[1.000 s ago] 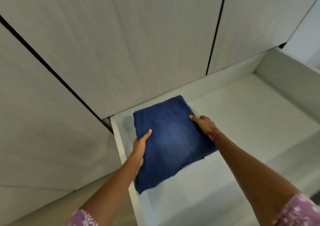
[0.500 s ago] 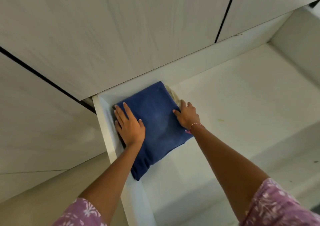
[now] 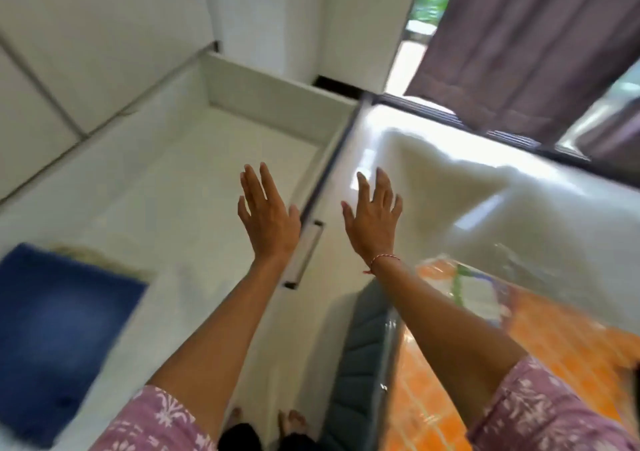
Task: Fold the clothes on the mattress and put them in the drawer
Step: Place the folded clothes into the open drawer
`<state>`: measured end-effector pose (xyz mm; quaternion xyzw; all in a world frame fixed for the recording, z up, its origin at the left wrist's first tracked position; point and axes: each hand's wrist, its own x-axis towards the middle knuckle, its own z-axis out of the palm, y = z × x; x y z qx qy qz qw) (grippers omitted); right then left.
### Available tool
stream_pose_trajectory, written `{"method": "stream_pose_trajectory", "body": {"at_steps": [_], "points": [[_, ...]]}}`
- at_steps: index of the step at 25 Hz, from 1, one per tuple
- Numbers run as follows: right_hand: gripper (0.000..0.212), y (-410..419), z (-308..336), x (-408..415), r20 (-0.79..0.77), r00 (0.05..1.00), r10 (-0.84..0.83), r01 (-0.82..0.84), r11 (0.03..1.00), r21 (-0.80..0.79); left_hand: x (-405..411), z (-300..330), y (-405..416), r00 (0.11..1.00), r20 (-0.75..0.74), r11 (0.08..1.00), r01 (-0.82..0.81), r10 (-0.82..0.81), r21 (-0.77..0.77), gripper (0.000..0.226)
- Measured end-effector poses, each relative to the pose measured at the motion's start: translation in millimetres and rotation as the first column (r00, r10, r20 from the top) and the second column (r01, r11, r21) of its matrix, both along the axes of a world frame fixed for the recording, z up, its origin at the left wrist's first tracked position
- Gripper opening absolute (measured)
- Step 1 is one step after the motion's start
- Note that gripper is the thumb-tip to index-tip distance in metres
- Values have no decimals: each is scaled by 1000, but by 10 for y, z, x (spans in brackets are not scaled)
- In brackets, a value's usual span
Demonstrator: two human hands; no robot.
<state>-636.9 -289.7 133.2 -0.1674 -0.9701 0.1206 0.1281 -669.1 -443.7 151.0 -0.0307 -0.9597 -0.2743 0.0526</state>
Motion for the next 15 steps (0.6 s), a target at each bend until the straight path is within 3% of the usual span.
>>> {"method": "stream_pose_trajectory", "body": {"at_steps": [6, 10, 12, 15], "points": [[62, 2146, -469, 2122, 229, 882, -411, 384, 910, 154, 1362, -315, 2448, 883, 67, 885, 464, -465, 27, 80], [69, 3064, -969, 3506, 359, 673, -646, 620, 758, 203, 2439, -895, 3546, 663, 163, 665, 745, -731, -50, 76], [75, 3451, -1236, 4008, 429, 542, -723, 709, 667, 229, 2865, -1220, 3944, 558, 193, 561, 827, -807, -45, 77], [87, 3966, -1613, 4540, 500, 419, -758, 781, 582, 226, 3333, -1660, 4448, 429, 180, 408, 902, -885, -144, 78]]}}
